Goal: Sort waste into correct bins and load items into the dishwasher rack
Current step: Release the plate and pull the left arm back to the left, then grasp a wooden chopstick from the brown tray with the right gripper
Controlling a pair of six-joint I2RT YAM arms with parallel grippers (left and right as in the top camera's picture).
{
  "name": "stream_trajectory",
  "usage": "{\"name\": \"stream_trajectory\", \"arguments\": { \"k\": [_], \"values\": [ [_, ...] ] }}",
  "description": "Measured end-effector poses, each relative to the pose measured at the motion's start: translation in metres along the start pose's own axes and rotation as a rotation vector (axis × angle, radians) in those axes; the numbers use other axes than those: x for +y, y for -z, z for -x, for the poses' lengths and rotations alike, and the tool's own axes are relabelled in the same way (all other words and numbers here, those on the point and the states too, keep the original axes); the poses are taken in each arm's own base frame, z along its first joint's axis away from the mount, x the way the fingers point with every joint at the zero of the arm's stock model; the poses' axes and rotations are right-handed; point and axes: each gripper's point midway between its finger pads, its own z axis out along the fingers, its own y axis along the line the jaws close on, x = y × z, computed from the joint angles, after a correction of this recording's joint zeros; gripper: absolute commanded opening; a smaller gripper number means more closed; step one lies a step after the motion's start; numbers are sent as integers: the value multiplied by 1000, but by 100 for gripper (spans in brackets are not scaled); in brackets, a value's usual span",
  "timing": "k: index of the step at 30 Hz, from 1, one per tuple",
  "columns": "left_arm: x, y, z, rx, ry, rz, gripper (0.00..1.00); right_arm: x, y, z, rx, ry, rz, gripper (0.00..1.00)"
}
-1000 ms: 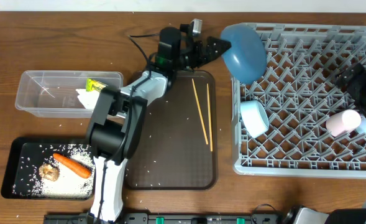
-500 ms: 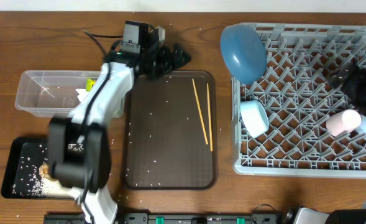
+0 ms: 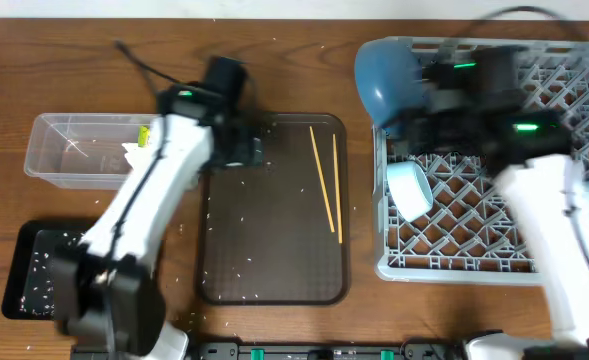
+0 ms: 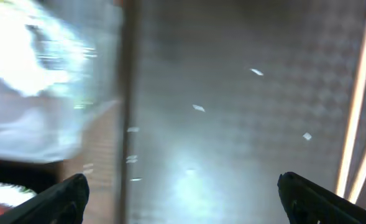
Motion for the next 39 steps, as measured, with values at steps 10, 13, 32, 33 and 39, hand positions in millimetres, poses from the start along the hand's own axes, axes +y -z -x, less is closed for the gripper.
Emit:
{"name": "stream_trajectory", "arguments": {
  "k": [10,13,32,33,39],
  "values": [
    [112,118,-37,-204,277,51,98,35,-146,-45,176,-39,-187,49],
    [125,125,-55,-178,313,74,98,28,-188,-61,231,-74,-199,43],
    [131,124,-67,-134,328,91,98,19,-225,-81,296,-90,-199,1],
    [131,124,-67,-134,328,92,98,24,-216,-75,280,-68,-183,1],
    [131,124,-67,-134,328,92,98,66,-106,-8,30,67,-53,1]
  ]
}}
